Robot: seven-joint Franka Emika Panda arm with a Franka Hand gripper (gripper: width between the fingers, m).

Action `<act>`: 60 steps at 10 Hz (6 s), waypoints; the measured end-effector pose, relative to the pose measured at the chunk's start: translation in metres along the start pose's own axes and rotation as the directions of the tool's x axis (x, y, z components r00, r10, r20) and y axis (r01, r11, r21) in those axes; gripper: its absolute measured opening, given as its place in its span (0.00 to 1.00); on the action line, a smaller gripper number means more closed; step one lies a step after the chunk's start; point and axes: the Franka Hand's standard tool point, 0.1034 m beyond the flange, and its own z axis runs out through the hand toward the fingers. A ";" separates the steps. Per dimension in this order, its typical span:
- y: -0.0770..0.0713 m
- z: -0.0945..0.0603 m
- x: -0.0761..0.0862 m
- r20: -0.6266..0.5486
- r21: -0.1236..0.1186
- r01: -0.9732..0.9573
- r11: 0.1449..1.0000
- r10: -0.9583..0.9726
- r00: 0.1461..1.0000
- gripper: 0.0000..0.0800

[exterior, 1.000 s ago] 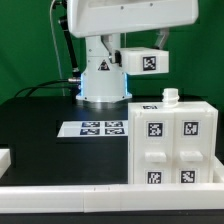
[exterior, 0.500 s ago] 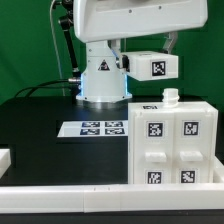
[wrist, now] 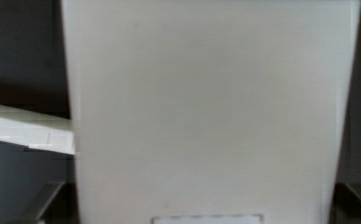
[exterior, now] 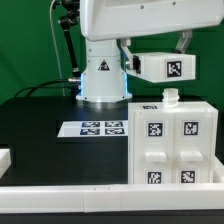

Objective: Assemble cabinet

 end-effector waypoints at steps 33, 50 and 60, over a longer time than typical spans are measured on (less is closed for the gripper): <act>-0.009 0.030 0.014 -0.010 -0.005 -0.231 0.973 0.231 0.973 0.70; -0.028 0.032 0.021 -0.008 0.083 -0.996 0.017 1.000 0.016 0.70; -0.034 0.008 0.028 0.043 0.138 -0.982 -0.129 0.991 -0.124 1.00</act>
Offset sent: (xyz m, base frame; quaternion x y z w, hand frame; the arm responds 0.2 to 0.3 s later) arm -0.0045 0.0136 -0.0093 -0.0102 -0.0166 0.0200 0.9996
